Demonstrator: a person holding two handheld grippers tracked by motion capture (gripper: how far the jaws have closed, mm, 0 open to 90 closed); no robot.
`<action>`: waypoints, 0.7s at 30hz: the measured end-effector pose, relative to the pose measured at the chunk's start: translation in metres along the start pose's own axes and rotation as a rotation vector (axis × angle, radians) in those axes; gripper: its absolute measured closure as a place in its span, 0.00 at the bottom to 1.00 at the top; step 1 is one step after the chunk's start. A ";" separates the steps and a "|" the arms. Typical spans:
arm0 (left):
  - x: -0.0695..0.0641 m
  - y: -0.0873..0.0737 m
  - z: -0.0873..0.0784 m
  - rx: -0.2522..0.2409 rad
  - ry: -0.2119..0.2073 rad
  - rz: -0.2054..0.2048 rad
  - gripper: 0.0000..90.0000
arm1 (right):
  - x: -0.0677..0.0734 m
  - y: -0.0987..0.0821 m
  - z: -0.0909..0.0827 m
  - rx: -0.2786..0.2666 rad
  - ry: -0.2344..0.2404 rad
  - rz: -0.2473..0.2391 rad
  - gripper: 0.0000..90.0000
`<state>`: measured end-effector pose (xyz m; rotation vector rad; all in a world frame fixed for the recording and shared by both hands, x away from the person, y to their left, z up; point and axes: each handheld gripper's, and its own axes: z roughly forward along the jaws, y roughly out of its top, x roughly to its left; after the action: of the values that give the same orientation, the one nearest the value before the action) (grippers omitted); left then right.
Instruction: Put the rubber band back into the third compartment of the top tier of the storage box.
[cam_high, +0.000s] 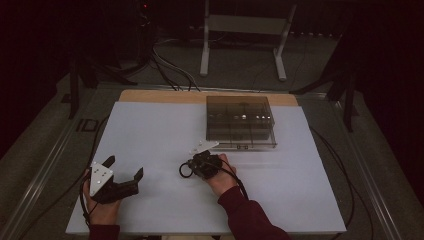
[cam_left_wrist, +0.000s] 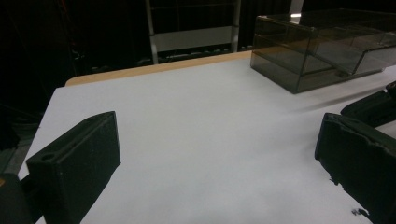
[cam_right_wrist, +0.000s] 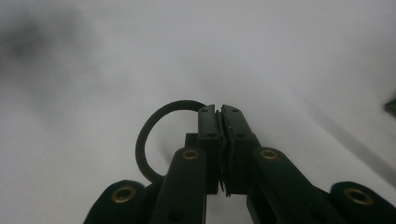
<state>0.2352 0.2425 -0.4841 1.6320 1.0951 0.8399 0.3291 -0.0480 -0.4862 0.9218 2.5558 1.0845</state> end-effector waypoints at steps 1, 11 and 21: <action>0.000 0.000 0.000 0.004 0.002 0.002 0.01 | -0.001 0.000 -0.002 -0.004 -0.002 0.002 0.98; -0.001 0.002 -0.002 0.013 0.021 0.006 0.01 | -0.010 0.008 -0.019 -0.041 -0.035 0.023 0.98; 0.000 0.001 -0.002 0.015 0.030 0.003 0.01 | -0.021 0.017 -0.041 -0.094 -0.063 0.037 0.98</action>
<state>0.2339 0.2428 -0.4825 1.6384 1.1228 0.8626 0.3361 -0.0755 -0.4457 0.9667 2.4247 1.1566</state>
